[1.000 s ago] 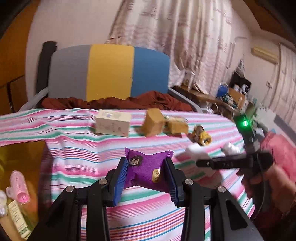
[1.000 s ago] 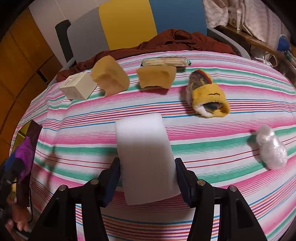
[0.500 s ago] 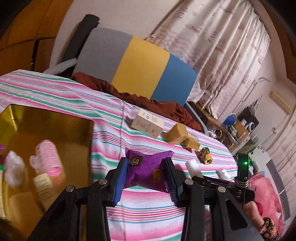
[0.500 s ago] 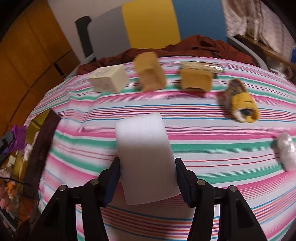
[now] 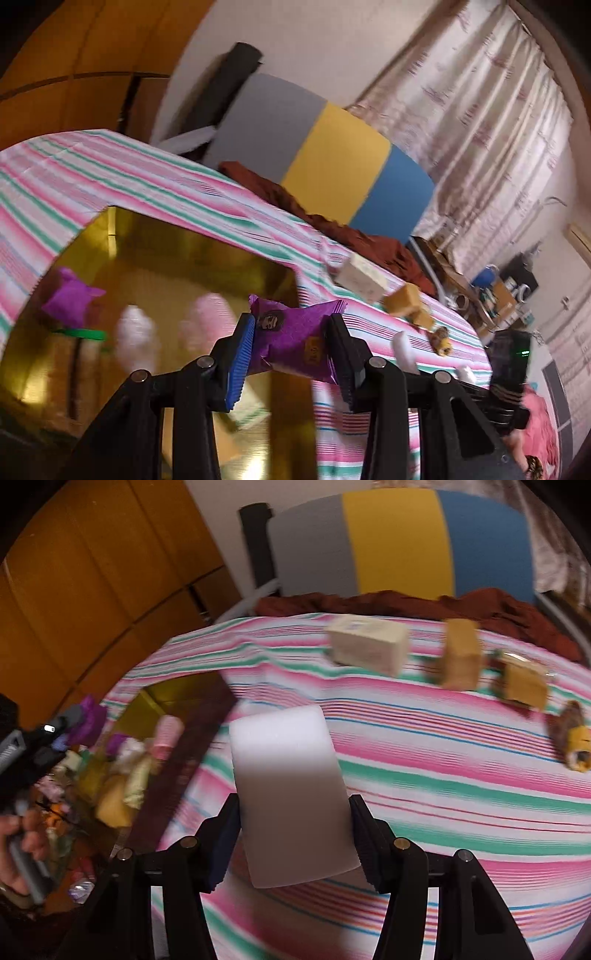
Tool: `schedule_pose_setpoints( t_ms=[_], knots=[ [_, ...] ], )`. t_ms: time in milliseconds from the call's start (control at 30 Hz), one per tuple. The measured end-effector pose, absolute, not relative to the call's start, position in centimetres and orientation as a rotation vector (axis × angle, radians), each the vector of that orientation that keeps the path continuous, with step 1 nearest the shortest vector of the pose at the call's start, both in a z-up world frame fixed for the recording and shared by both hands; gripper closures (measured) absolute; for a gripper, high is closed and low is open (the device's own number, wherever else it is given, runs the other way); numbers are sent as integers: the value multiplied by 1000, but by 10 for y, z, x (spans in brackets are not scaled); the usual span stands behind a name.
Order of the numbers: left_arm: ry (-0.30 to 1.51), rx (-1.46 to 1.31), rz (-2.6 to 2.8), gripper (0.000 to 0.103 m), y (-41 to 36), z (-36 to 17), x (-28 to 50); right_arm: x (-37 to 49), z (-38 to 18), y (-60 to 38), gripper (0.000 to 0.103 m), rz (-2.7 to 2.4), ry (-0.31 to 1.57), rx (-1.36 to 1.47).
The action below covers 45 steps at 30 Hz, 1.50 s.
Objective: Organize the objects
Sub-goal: 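Carry the purple packet and white block over the gold tray with both tools, then open both tools to release the packet and block into the tray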
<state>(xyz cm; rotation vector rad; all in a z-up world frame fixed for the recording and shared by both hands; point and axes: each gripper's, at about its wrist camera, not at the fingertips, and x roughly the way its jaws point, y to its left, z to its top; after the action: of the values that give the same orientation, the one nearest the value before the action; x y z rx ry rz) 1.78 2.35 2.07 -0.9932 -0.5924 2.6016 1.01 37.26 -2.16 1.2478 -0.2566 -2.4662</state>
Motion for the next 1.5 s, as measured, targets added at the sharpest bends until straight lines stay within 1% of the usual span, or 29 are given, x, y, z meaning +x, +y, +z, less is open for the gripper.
schedule_pose_setpoints(
  t_ms=[133,267,433,533,767,967,1033,1167,1200,1300,1333,1400,1500],
  knots=[
    [-582,-1039,2691,62,-5,11,5,6,-17,329,45,-2360,-374,1200],
    [-531,-1104,2761,62,-25,0,-15,-1,-12,278,45,-2290,-377,1161],
    [-548,-1232,2759,62,-45,-19,-46,-13,-15,235,44,-2242,-418,1176],
    [-548,-1292,2750,62,-51,-26,-59,-21,-18,213,44,-2257,-392,1196],
    [-464,-1376,2777,61,-56,-37,-85,-28,-25,185,44,-2306,-286,1225],
    [-534,-1428,2782,51,-66,-44,-90,-34,-27,179,41,-2397,-246,1229],
    [-542,-1430,2783,50,-68,-44,-88,-37,-28,178,41,-2427,-219,1230],
    [-611,-1396,2796,49,-72,-41,-76,-38,-31,178,39,-2457,-191,1231],
    [-630,-1385,2804,49,-73,-40,-72,-37,-31,178,35,-2466,-187,1227],
    [-668,-1330,2838,49,-74,-34,-56,-37,-30,178,35,-2490,-166,1209],
    [-673,-1307,2852,49,-74,-32,-50,-36,-29,178,34,-2500,-156,1201],
    [-673,-1271,2877,49,-72,-28,-42,-34,-27,179,30,-2527,-131,1187],
    [-652,-1239,2891,48,-68,-25,-34,-30,-23,182,30,-2567,-117,1158]
  ],
)
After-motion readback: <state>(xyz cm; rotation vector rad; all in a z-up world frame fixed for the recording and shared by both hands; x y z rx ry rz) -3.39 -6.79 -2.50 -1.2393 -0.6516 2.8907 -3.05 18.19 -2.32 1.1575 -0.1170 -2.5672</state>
